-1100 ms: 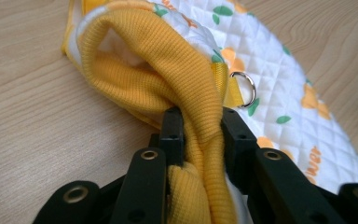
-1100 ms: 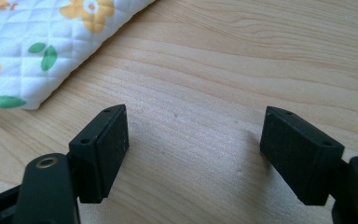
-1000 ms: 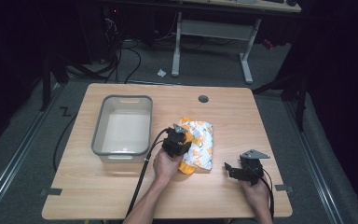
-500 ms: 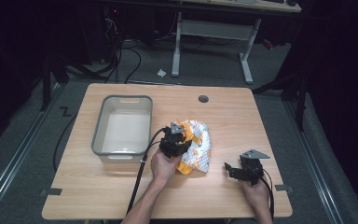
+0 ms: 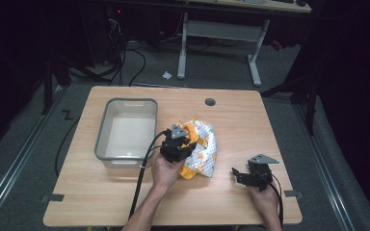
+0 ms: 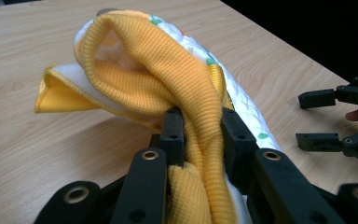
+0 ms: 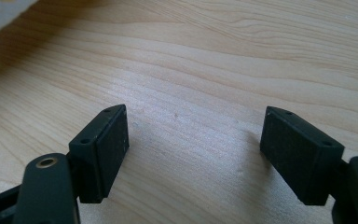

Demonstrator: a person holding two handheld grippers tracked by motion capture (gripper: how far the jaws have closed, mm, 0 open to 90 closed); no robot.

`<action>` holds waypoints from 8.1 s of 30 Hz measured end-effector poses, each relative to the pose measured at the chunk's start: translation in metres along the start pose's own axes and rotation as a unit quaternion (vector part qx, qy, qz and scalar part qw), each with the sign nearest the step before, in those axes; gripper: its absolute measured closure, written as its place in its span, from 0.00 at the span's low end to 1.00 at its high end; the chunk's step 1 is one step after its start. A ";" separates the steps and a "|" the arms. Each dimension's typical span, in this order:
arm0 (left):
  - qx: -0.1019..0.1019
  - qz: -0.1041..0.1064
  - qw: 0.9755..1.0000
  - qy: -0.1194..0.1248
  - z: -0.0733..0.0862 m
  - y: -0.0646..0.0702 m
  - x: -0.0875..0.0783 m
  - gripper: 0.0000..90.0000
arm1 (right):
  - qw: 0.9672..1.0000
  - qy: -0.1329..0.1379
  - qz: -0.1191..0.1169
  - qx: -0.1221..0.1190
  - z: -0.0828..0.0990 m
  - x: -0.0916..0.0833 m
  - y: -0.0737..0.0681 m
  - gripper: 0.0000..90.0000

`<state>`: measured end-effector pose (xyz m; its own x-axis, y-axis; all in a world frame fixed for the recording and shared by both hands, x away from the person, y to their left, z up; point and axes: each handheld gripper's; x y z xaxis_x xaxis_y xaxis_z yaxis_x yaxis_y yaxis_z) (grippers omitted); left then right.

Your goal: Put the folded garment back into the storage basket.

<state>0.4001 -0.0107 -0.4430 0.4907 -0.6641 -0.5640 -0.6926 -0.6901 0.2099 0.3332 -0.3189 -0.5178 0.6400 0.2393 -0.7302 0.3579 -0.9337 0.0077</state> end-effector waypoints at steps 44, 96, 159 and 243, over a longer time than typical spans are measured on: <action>-0.009 0.007 0.998 0.061 -0.017 -0.019 -0.063 0.82 | 1.000 0.000 0.000 0.001 0.000 0.000 0.000 0.26; -0.046 -0.032 0.994 0.089 -0.017 -0.079 -0.124 0.82 | 1.000 0.000 0.000 0.000 0.000 0.000 0.000 0.26; -0.095 -0.092 0.991 0.031 0.006 -0.156 -0.126 0.82 | 1.000 0.000 0.000 0.001 0.000 0.000 0.000 0.26; -0.035 -0.115 0.992 0.036 0.004 -0.085 -0.117 0.44 | 1.000 0.000 0.001 0.001 0.000 0.000 0.000 0.26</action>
<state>0.3991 0.1264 -0.3983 0.6696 -0.5035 -0.5461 -0.5209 -0.8424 0.1379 0.3332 -0.3191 -0.5179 0.6405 0.2378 -0.7302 0.3559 -0.9345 0.0079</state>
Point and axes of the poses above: each handheld gripper's, and its own axes: x roughly forward along the jaws, z roughly out of its underside, y roughly to its right
